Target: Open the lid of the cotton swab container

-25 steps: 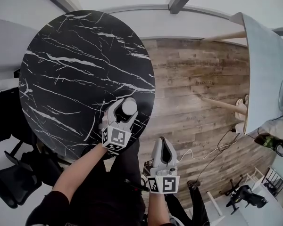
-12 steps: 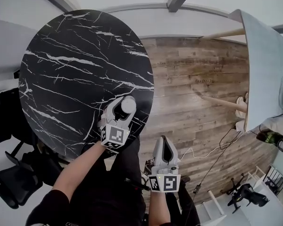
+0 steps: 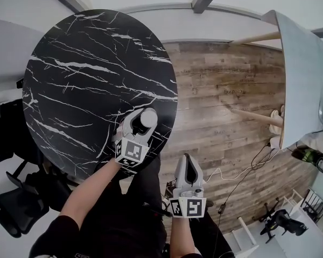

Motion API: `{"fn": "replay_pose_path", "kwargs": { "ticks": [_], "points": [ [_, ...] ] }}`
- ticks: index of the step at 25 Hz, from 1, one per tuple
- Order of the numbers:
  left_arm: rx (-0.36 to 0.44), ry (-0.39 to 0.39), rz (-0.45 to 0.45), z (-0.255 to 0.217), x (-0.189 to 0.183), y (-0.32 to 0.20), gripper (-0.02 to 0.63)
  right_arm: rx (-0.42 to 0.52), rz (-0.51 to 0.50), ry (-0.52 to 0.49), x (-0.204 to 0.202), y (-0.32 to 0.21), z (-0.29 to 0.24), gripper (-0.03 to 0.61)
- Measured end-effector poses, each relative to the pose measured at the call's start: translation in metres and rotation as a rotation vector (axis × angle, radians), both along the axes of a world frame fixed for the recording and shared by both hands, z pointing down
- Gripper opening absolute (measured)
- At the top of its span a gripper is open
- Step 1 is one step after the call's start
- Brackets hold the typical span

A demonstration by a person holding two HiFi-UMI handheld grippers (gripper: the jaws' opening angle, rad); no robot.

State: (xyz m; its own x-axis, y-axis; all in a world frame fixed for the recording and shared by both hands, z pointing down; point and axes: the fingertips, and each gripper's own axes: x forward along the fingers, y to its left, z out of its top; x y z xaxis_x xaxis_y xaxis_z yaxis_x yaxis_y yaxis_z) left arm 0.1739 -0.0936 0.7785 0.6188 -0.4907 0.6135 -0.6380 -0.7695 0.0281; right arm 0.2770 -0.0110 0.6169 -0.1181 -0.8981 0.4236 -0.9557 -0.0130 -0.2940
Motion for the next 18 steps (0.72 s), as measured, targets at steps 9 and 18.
{"fn": "replay_pose_path", "kwargs": {
  "ticks": [9, 18],
  "points": [
    [-0.002, -0.004, 0.043, 0.0, -0.004, 0.009, 0.261, 0.009, -0.001, 0.0, -0.012, 0.004, -0.002, -0.005],
    [0.018, -0.013, 0.126, 0.001, -0.012, 0.023, 0.261, 0.015, -0.007, 0.006, -0.027, 0.012, -0.002, -0.005]
  ]
}}
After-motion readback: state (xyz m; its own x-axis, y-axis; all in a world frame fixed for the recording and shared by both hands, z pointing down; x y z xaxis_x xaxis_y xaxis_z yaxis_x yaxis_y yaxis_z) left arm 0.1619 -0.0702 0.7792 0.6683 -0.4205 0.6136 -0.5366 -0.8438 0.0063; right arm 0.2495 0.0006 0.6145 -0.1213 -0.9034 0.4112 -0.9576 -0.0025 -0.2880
